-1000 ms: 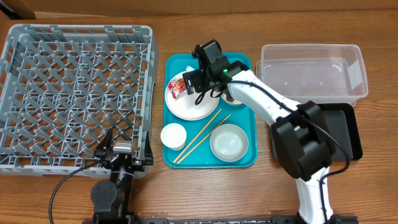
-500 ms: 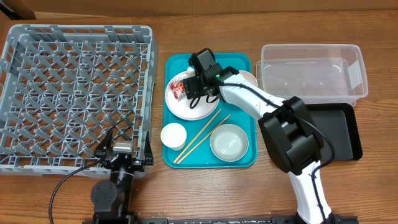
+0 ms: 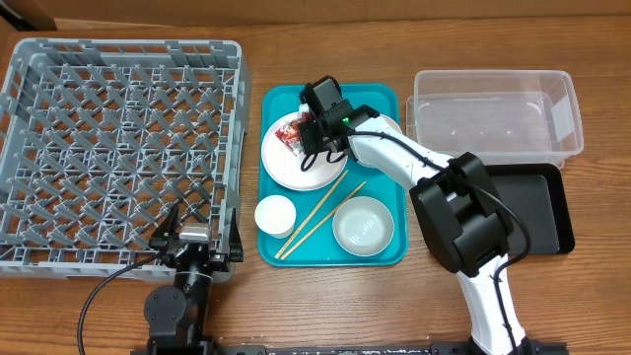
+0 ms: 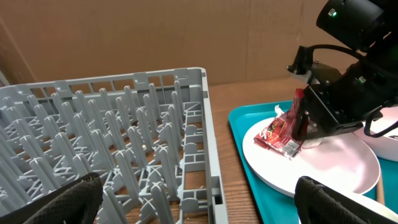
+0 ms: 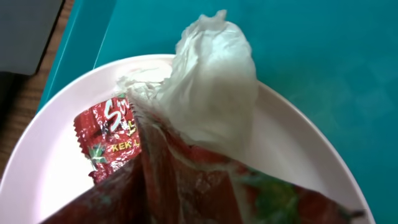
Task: Sort waste into correct bins and load items into the dishwasher
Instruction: 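Carry the wrapper and tissue right and drop them into the clear bin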
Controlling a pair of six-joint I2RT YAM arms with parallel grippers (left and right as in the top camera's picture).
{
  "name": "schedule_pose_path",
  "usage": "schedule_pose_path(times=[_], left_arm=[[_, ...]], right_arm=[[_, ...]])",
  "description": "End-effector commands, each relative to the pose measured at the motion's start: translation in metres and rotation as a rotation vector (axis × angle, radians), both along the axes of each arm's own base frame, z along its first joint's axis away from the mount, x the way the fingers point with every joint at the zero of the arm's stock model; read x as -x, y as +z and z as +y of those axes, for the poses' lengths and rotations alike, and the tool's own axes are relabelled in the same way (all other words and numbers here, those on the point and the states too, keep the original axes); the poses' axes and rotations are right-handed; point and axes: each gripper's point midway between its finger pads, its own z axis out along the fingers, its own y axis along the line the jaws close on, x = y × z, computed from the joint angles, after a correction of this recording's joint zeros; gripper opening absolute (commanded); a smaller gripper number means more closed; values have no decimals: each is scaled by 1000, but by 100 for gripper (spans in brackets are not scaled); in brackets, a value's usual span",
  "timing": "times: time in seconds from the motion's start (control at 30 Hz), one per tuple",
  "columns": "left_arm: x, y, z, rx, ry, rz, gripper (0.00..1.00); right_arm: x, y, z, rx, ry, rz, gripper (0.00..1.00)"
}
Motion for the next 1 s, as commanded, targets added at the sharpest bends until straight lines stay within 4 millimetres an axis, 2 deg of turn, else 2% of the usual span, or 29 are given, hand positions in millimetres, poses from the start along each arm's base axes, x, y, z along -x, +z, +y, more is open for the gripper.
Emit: schedule_pose_path(times=[0.0,0.07,0.2,0.23,0.33,0.43,0.53,0.6,0.67,0.77,0.83,0.97], left_arm=[[0,0,0,7,-4,-5,100],[0,0,0,7,-4,-5,100],[0,0,0,7,-4,-5,100],[0,0,0,7,-4,-5,100],[0,0,0,7,-4,-5,100],[0,0,0,7,-4,-5,100],[0,0,0,7,-4,-5,100],[0,0,0,7,-4,-5,100],[0,0,0,7,-4,-5,100],[0,0,0,7,-4,-5,100],[0,0,0,7,-4,-5,100],[0,0,0,7,-4,-5,100]], right_arm=[[-8,22,5,-26,-3,-36,10],[-9,43,6,-39,-3,-57,8],[-11,102,6,-75,-5,-112,5],[-11,130,0,-87,-10,-134,4],[-7,173,-15,-101,-30,-158,4],[0,211,-40,-107,-63,-175,4],[8,238,-70,-107,-109,-183,4],[13,251,-94,-92,-151,-184,4],[16,260,-129,-52,-247,-183,4],[18,265,-175,19,-391,-185,4],[18,264,-209,71,-509,-178,4],[17,252,-258,135,-690,-139,4]])
